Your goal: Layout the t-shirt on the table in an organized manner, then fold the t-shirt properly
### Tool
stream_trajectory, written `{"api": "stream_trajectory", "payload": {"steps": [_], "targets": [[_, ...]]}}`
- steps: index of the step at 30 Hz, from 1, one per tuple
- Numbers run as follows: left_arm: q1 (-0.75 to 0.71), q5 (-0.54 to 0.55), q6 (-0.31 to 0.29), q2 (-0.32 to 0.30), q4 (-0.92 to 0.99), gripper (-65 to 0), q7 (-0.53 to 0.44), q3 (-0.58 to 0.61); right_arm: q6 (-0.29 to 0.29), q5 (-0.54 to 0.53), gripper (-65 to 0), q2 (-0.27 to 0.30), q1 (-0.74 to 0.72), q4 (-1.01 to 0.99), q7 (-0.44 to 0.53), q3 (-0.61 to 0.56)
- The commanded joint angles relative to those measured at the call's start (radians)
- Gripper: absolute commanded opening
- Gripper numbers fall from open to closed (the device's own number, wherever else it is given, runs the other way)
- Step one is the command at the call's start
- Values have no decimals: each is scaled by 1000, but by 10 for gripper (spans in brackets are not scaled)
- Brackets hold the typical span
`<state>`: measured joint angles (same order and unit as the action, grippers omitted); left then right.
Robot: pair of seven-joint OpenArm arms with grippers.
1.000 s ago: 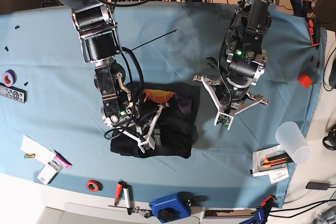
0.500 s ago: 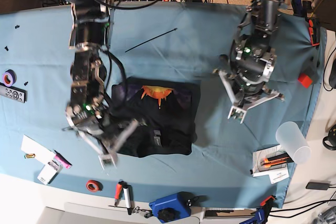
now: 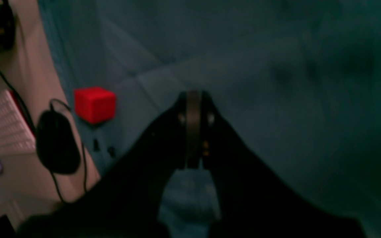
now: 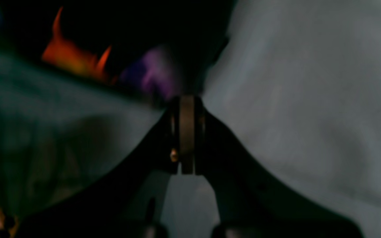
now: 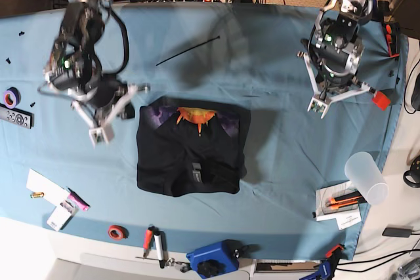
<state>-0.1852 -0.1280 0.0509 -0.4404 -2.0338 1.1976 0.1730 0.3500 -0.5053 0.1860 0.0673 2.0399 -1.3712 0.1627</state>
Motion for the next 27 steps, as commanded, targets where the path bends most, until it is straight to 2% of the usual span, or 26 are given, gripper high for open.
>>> {"api": "stream_trajectory", "payload": {"steps": [1, 6, 14, 18, 20, 24, 27], "targets": [[-14, -14, 5, -11, -31, -650, 0, -23, 6, -11, -650, 15, 23, 43, 16, 5], [-146, 47, 3, -11, -100, -650, 0, -146, 6, -11, -650, 25, 204, 156, 12, 5], [-380, 278, -57, -11, -180, -650, 15, -394, 13, -11, -650, 25, 462, 226, -24, 5], [-487, 337, -74, -11, -224, -650, 18, -483, 13, -11, -650, 25, 571, 228, -25, 5], [-539, 366, -75, -11, -227, -650, 18, -512, 19, -11, -650, 25, 618, 228, -25, 5], [-640, 421, -78, -7, -227, -650, 11, -520, 69, -10, -650, 25, 708, 227, -25, 5], [-707, 421, -77, -2, -226, -650, -16, -518, 84, 8, -650, 25, 763, 227, -25, 5]]}}
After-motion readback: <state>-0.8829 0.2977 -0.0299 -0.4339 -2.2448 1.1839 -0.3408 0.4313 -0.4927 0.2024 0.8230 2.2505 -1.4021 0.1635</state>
